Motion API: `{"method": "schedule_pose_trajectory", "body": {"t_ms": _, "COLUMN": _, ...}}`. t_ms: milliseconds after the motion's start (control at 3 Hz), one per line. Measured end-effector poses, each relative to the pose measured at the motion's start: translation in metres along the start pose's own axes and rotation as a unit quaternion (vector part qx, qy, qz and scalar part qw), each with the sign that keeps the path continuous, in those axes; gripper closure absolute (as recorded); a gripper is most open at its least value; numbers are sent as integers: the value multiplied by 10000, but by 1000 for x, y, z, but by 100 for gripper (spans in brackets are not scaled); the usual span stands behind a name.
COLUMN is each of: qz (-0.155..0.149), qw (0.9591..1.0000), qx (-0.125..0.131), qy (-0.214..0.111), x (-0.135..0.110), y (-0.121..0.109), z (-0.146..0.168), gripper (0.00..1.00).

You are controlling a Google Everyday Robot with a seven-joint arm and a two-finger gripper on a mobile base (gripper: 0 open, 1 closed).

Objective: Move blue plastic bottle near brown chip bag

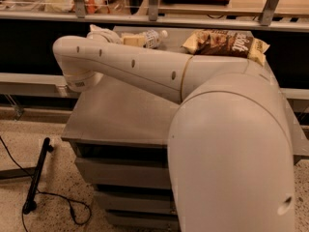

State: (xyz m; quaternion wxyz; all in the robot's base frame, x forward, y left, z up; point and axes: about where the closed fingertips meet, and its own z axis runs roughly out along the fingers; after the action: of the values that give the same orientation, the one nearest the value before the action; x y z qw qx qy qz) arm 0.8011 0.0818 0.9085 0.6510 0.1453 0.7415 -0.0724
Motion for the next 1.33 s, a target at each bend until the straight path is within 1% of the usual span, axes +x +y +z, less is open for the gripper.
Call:
{"method": "schedule_pose_trajectory", "body": {"t_ms": 333, "qz": -79, "qw": 9998, "qx": 149, "qy": 69, "x": 10, "y": -4, "z": 6, "gripper": 0}}
{"method": "schedule_pose_trajectory", "body": {"t_ms": 1000, "qz": -176, "qw": 9989, "qx": 404, "qy": 125, "x": 20, "y": -17, "z": 19, "gripper": 0}}
{"method": "schedule_pose_trajectory", "body": {"t_ms": 1333, "qz": -205, "qw": 9984, "qx": 462, "qy": 255, "x": 29, "y": -22, "z": 26, "gripper": 0}}
